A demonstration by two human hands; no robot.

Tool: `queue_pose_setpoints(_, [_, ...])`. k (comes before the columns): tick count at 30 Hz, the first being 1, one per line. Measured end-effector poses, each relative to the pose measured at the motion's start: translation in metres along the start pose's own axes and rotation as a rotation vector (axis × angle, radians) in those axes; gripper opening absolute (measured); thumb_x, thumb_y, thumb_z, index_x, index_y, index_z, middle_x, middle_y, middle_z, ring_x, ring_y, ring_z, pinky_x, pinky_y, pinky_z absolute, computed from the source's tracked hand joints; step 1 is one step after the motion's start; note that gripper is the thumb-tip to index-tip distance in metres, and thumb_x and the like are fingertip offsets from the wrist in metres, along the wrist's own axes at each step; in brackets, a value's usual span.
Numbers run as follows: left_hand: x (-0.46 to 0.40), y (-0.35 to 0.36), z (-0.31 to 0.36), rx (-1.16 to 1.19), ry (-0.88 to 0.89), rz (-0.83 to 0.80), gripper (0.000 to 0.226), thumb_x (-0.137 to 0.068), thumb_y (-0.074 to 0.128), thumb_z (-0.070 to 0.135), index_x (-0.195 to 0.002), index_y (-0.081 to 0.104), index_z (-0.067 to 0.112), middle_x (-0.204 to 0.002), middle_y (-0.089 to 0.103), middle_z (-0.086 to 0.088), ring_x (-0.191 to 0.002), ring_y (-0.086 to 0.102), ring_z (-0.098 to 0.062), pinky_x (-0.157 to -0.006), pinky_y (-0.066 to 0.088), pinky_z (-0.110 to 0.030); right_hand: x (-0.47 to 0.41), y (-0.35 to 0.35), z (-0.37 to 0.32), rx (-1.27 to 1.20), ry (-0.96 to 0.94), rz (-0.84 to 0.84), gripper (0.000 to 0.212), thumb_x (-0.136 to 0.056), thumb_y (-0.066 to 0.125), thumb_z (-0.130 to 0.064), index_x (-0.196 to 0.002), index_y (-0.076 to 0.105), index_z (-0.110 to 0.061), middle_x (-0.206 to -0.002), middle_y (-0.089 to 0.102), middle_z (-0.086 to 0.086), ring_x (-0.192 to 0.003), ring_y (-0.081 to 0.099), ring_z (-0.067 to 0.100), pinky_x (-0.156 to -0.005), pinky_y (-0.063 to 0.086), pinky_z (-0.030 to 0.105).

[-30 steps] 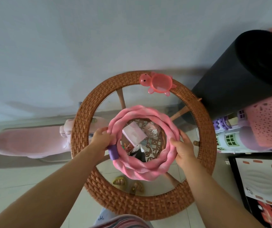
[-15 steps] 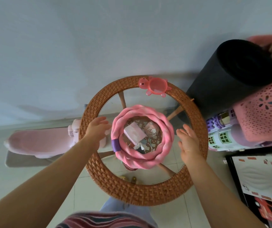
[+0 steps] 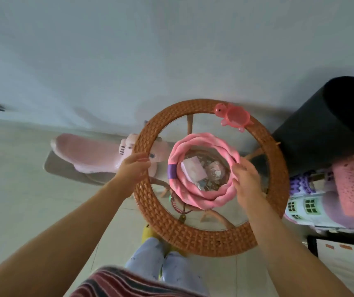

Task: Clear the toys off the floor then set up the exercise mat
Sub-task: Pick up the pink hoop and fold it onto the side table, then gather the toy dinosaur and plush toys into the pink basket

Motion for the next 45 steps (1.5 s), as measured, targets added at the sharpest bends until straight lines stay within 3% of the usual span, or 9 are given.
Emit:
queue_pose_setpoints(3, [0.016,-0.038,-0.02,0.081,-0.027,0.061,0.025,-0.084,0.059,-0.001,-0.103,0.057,0.015,-0.102,0.063,-0.003,-0.093,0.059,-0.016,-0.072,0.046,-0.028,0.011,0.04,-0.001,0.103,-0.054,-0.127,0.04,-0.085,0.055,-0.005,-0.123,0.057,-0.017,-0.104,0.056,0.001,-0.092,0.054,0.015,-0.084,0.046,0.031])
queue_pose_setpoints(7, [0.035,-0.091,-0.046,0.185,-0.011,0.185,0.039,-0.087,0.054,-0.003,-0.123,0.052,0.01,-0.107,0.057,-0.005,-0.095,0.053,-0.018,-0.084,0.041,-0.035,0.034,0.092,0.003,0.238,-0.042,-0.275,0.042,-0.095,0.043,-0.008,-0.137,0.041,-0.012,-0.118,0.05,0.001,-0.097,0.049,0.012,-0.094,0.04,0.03])
queue_pose_setpoints(11, [0.062,-0.145,-0.079,0.281,-0.011,0.283,0.039,-0.088,0.053,0.001,-0.126,0.05,0.012,-0.112,0.056,-0.005,-0.1,0.051,-0.019,-0.086,0.04,-0.035,0.084,0.137,0.014,0.266,-0.056,-0.44,0.038,-0.096,0.037,0.004,-0.133,0.04,0.008,-0.097,0.049,0.001,-0.074,0.059,-0.008,-0.057,0.039,0.002])
queue_pose_setpoints(16, [0.113,-0.211,-0.139,0.408,-0.023,0.41,0.039,-0.089,0.052,0.002,-0.127,0.049,0.013,-0.113,0.056,-0.003,-0.103,0.05,-0.019,-0.087,0.04,-0.036,0.126,0.187,0.047,0.372,-0.094,-0.557,0.044,-0.091,0.051,-0.002,-0.134,0.045,-0.01,-0.129,0.051,0.009,-0.12,0.05,0.018,-0.092,0.038,0.022])
queue_pose_setpoints(18, [0.135,-0.233,-0.166,0.458,-0.024,0.457,0.039,-0.089,0.052,0.001,-0.127,0.049,0.012,-0.111,0.056,-0.003,-0.1,0.05,-0.019,-0.087,0.04,-0.035,0.148,0.201,0.068,0.335,-0.042,-0.585,0.047,-0.09,0.052,-0.002,-0.135,0.045,-0.014,-0.128,0.052,0.008,-0.119,0.05,0.019,-0.097,0.036,0.031])
queue_pose_setpoints(22, [0.195,-0.274,-0.233,0.558,-0.037,0.554,0.039,-0.089,0.053,0.003,-0.127,0.05,0.012,-0.112,0.057,-0.004,-0.101,0.051,-0.019,-0.088,0.041,-0.036,0.2,0.226,0.113,0.389,-0.069,-0.684,0.046,-0.087,0.053,-0.002,-0.131,0.049,-0.013,-0.097,0.058,-0.002,-0.077,0.052,0.007,-0.068,0.037,0.022])
queue_pose_setpoints(29, [0.319,-0.337,-0.362,0.76,-0.082,0.778,0.038,-0.091,0.051,0.004,-0.129,0.048,0.011,-0.113,0.055,-0.006,-0.104,0.051,-0.02,-0.089,0.04,-0.037,0.32,0.256,0.212,0.563,-0.078,-0.894,0.04,-0.085,0.054,-0.002,-0.118,0.05,-0.026,-0.081,0.05,-0.006,-0.067,0.045,0.004,-0.059,0.03,0.022])
queue_pose_setpoints(41, [0.477,-0.38,-0.515,1.088,-0.095,1.093,0.038,-0.091,0.053,0.005,-0.128,0.049,0.011,-0.116,0.055,-0.006,-0.102,0.053,-0.021,-0.089,0.041,-0.038,0.499,0.296,0.328,0.825,-0.1,-1.237,0.04,-0.09,0.052,-0.005,-0.128,0.05,-0.019,-0.112,0.053,0.004,-0.097,0.051,0.013,-0.08,0.036,0.028])
queue_pose_setpoints(45, [0.511,-0.378,-0.551,1.194,-0.126,1.192,0.037,-0.091,0.054,0.006,-0.127,0.049,0.012,-0.115,0.055,-0.006,-0.093,0.055,-0.017,-0.086,0.04,-0.038,0.541,0.313,0.367,0.923,-0.096,-1.335,0.041,-0.09,0.051,-0.005,-0.13,0.049,-0.017,-0.111,0.053,0.004,-0.082,0.05,0.007,-0.072,0.036,0.024])
Point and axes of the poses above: each hand's wrist, its own x-axis away from the middle knuckle, its own y-axis out of the palm, z = x × y, the point moved 10 cm from there along -x, towards the middle knuckle
